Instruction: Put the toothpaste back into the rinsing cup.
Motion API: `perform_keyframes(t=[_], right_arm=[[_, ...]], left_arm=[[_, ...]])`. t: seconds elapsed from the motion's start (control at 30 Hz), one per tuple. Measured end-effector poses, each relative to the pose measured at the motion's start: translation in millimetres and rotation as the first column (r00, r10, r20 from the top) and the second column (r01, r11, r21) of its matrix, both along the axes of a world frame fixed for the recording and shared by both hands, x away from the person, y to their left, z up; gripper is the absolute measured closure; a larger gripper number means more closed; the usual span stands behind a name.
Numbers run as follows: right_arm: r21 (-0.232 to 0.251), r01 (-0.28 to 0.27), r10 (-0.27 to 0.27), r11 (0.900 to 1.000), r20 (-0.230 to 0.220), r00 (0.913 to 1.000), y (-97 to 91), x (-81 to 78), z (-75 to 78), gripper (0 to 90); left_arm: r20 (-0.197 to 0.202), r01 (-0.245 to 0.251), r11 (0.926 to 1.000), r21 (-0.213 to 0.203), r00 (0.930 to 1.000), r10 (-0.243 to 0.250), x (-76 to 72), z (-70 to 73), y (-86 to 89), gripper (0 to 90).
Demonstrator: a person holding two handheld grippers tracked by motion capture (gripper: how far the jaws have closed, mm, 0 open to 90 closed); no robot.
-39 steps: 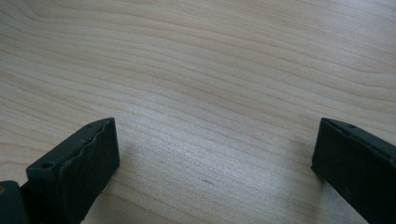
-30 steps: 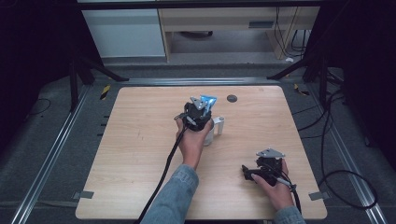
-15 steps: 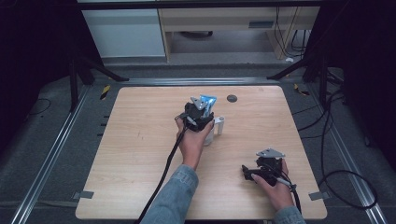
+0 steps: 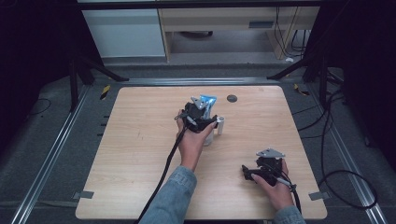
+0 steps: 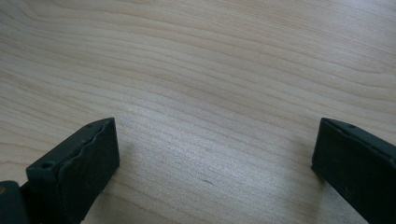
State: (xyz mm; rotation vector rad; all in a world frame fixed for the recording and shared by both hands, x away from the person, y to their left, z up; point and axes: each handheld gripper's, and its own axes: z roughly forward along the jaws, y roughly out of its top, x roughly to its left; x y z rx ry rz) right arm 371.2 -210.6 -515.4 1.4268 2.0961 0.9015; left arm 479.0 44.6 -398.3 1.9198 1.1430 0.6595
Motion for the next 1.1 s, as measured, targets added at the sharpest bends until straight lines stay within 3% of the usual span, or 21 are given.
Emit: perform_keyframes(t=[0.2, 0.3, 0.47, 0.73, 0.87, 1.03, 1.1], right_arm=[[0.0, 0.001, -0.001, 1.0, 0.0, 1.0, 0.1, -0.1, 0.0, 0.9], [0.0, 0.0, 0.0, 1.0, 0.0, 1.0, 0.1, 0.0, 0.0, 0.9], [-0.001, 0.0, 0.0, 1.0, 0.0, 1.0, 0.1, -0.1, 0.0, 0.9], [-0.001, 0.0, 0.0, 1.0, 0.0, 1.0, 0.1, -0.1, 0.0, 0.9], [-0.001, 0.001, -0.001, 1.0, 0.0, 1.0, 0.1, -0.1, 0.0, 1.0], [-0.001, 0.0, 0.0, 1.0, 0.0, 1.0, 0.1, -0.1, 0.0, 0.9], [-0.002, -0.001, 0.001, 1.0, 0.001, 1.0, 0.0, -0.1, 0.0, 0.9]], left_arm=[[0.006, 0.03, 0.9985, 0.045, 0.9995, -0.03, -7.9, 0.5, -5.4, 11.0], [0.02, 0.036, 0.9956, 0.086, 0.9991, -0.038, -11.7, -0.6, -8.6, 10.2], [0.035, 0.03, 0.9949, 0.096, 0.9988, -0.034, -18.1, 0.5, -4.7, 9.5], [0.025, 0.065, 0.9898, 0.127, 0.9973, -0.069, -35.1, -0.1, -0.2, 8.5], [0.024, 0.078, 0.9896, 0.121, 0.9964, -0.081, -43.8, 1.0, 2.7, 7.7], [0.017, 0.102, 0.9855, 0.136, 0.9943, -0.105, -52.6, 1.6, 3.3, 7.2], [0.008, 0.118, 0.9806, 0.157, 0.9926, -0.121, -54.2, 0.7, 2.6, 6.7]])
